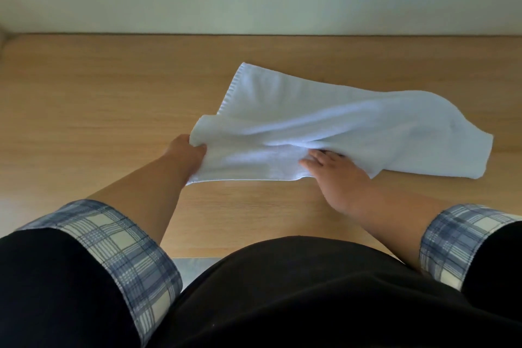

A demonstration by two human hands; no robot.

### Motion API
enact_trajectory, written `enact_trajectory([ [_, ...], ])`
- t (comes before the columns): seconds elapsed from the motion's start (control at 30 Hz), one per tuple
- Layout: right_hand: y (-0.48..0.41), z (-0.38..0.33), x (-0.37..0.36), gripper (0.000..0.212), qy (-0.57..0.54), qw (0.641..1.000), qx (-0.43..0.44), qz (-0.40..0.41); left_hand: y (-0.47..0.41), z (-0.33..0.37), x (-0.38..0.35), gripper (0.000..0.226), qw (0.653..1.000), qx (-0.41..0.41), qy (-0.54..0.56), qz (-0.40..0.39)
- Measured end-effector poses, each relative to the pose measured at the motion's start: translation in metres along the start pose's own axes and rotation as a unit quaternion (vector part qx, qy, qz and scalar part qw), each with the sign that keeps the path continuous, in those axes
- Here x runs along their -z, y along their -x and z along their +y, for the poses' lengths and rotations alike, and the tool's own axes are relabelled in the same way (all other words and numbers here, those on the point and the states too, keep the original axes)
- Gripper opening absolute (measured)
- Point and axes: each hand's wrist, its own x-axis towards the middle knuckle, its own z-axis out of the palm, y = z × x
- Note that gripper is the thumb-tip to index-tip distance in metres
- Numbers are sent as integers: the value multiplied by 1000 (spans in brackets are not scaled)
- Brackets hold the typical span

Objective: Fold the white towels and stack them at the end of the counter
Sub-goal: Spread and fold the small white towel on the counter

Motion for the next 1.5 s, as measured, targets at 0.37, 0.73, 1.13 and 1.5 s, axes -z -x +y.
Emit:
enact_trajectory([
  [0.37,13,31,0,31,-31,999,-15,-23,19,-13,-9,60,934,-152,-306,104],
  [0.73,32,24,-14,47,-59,996,-18,-67,-52,109,-87,67,829,-343,-437,-67],
  [1.13,55,17,-10,50,-49,994,21,-94,-49,115,-92,71,855,-305,-419,15],
  [1.5,65,51,-19,60,-58,994,-88,11,55,73,-176,69,758,-479,-428,-107],
])
